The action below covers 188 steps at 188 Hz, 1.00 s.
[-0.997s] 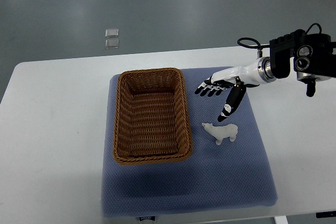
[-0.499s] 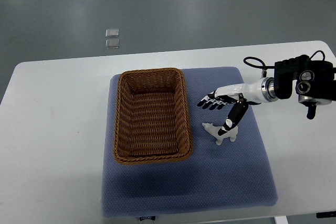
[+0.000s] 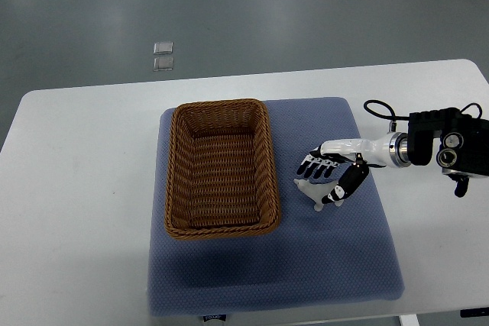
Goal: Place white bear in brown basket with right hand
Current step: 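Lower the right hand onto the polar bear and close fingers around it, then lift the held polar bear up off the mat with the right hand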
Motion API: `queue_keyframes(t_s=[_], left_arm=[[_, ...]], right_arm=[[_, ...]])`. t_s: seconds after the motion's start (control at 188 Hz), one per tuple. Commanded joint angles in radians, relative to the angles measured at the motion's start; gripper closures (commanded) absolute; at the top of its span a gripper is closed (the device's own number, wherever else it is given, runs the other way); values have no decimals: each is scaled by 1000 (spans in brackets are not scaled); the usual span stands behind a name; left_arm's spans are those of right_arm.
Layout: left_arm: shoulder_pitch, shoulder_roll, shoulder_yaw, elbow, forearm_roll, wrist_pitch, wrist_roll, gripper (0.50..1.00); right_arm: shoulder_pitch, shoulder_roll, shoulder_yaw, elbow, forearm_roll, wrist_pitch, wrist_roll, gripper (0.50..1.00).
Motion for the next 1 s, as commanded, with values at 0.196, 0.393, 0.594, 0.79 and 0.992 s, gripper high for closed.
queue_keyframes(t_s=[0.196,0.393,0.594,0.79,0.992], left_arm=[[0,0,0,0,0,0,1,500],[-2,0,0,0,0,2,1,500],[-2,0,0,0,0,2,1,500],[-2,0,0,0,0,2,1,500],[-2,0,0,0,0,2,1,500]], right_arm=[[-25,-15,0,10,-42,-4,23,779],[-40,-24,0,23,-76,-18,37,895],[-46,-33,-1,23,-105,-19,43,1000],[-32,-53,2,23,-107,-42,44,1000],[57,-111,66,31,-94,14,44,1000]])
